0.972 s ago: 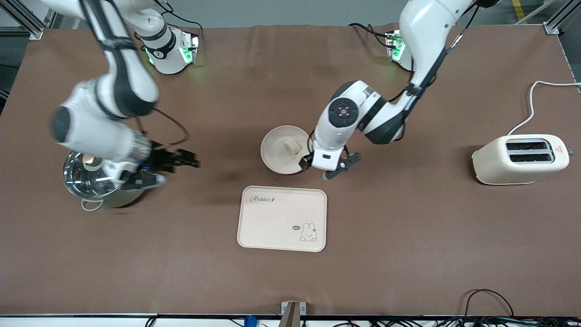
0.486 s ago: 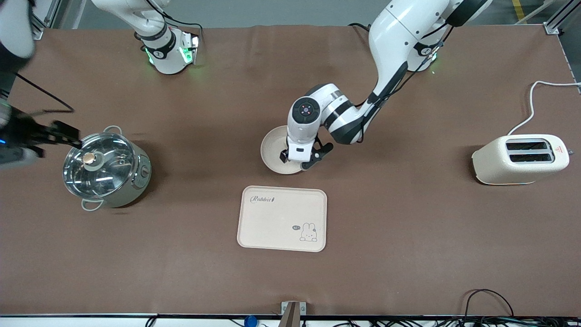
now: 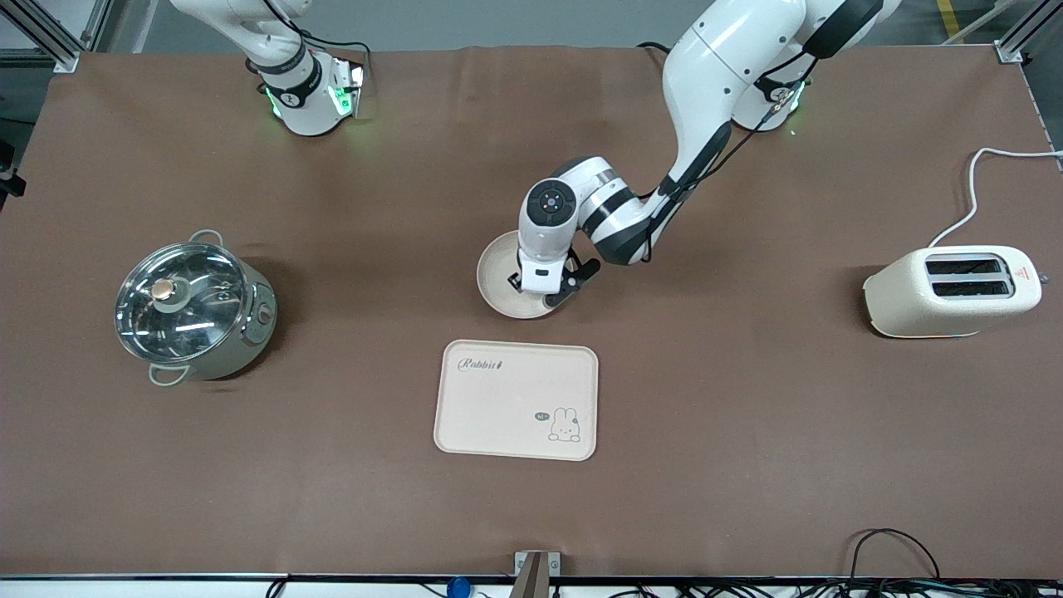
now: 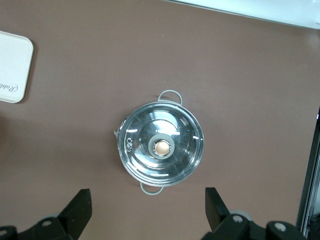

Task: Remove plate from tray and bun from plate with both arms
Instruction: 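Grasp the small bun on the plate with the left gripper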

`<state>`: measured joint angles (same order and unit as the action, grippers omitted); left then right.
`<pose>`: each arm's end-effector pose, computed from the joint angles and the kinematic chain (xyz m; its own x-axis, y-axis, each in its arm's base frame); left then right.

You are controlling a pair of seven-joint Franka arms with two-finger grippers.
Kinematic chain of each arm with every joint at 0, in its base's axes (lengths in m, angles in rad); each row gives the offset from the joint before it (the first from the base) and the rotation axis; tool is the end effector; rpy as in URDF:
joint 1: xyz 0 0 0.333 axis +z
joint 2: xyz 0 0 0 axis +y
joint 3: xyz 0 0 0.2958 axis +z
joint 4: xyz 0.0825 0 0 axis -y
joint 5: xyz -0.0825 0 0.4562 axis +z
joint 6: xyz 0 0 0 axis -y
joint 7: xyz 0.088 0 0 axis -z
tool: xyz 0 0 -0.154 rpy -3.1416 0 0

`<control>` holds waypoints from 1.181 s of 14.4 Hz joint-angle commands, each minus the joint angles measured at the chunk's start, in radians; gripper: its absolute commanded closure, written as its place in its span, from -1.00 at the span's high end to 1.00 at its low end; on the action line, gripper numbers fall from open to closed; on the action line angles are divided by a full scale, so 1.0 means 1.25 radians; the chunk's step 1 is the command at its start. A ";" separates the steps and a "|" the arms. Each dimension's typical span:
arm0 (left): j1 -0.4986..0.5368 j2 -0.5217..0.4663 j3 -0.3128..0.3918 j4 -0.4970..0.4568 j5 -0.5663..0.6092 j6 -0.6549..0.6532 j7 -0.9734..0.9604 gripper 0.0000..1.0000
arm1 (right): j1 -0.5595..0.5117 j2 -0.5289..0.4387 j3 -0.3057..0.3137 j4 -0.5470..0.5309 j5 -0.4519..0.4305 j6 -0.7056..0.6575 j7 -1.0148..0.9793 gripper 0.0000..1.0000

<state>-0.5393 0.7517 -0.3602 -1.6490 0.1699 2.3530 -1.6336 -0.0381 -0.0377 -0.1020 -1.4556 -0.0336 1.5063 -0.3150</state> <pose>0.4594 -0.5581 0.0835 0.7564 0.6425 -0.1228 0.6474 -0.7622 -0.0002 0.6040 -0.0917 0.6370 0.9823 0.1719 0.0747 0.1680 -0.9842 0.0552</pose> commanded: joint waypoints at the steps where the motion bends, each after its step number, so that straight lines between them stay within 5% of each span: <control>1: -0.008 0.006 0.006 0.012 0.020 -0.001 -0.033 -0.20 | 0.000 0.001 0.013 -0.015 -0.009 -0.007 0.004 1.00; 6: -0.005 0.001 0.006 0.016 0.020 -0.008 -0.039 -0.97 | 0.003 0.001 0.015 -0.017 -0.004 -0.012 0.025 1.00; 12: 0.008 -0.033 0.003 0.028 0.022 -0.065 -0.025 -1.00 | 0.021 0.001 0.015 -0.017 -0.004 -0.021 0.029 1.00; 17: 0.065 -0.088 0.005 0.115 0.021 -0.234 0.032 -1.00 | 0.024 0.002 0.015 -0.016 -0.003 -0.021 0.029 1.00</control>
<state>-0.5114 0.6992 -0.3561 -1.5224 0.1765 2.1425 -1.6414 -0.0140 -0.0220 -0.0838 -1.4628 -0.0333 1.4824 -0.2981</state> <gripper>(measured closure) 0.947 0.000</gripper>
